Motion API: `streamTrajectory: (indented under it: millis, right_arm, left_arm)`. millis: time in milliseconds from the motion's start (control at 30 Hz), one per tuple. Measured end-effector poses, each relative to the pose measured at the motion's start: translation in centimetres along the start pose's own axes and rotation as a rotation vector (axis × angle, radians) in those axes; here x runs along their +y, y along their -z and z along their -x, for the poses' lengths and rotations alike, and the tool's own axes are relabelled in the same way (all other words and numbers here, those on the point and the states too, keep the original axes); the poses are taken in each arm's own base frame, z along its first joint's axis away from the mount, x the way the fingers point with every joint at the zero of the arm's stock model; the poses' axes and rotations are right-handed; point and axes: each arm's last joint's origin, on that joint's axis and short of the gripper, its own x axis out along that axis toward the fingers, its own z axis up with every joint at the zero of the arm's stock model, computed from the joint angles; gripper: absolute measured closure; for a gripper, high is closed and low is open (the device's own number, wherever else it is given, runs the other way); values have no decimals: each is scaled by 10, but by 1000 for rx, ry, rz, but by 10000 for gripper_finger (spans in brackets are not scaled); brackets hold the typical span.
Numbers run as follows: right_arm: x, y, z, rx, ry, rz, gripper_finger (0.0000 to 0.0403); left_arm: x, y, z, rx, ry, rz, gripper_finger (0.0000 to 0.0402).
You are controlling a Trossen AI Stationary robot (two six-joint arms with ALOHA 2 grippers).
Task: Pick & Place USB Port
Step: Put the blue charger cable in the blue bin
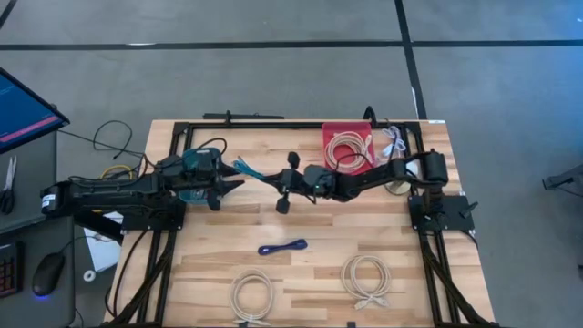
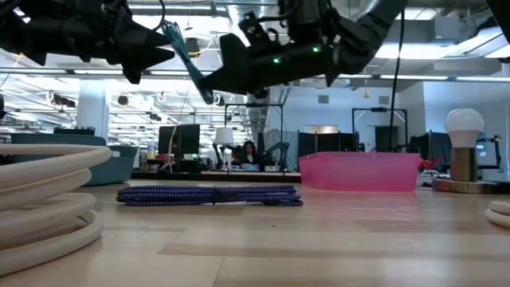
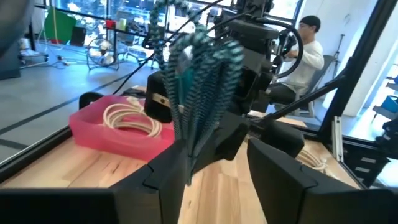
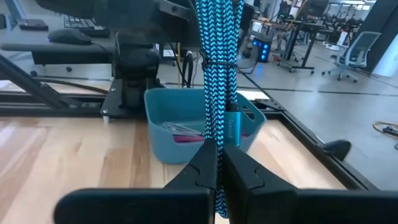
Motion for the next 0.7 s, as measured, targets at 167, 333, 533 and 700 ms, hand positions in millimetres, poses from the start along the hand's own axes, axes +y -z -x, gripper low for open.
streamTrajectory:
  millis: [167,333,533,700]
  right_arm:
    - [2,-5,-9,24,-6,5,403]
    - [3,-7,-10,29,-24,8,403]
    - [4,-7,-10,29,-63,-8,403]
    - [5,-7,-10,27,-91,-10,403]
  left_arm:
    - [0,-1,0,-6,5,3,226]
    - [0,-2,0,-21,6,1,229]
    - [-1,-4,0,-39,9,-1,237]
    - [-1,-4,0,-44,9,-2,252]
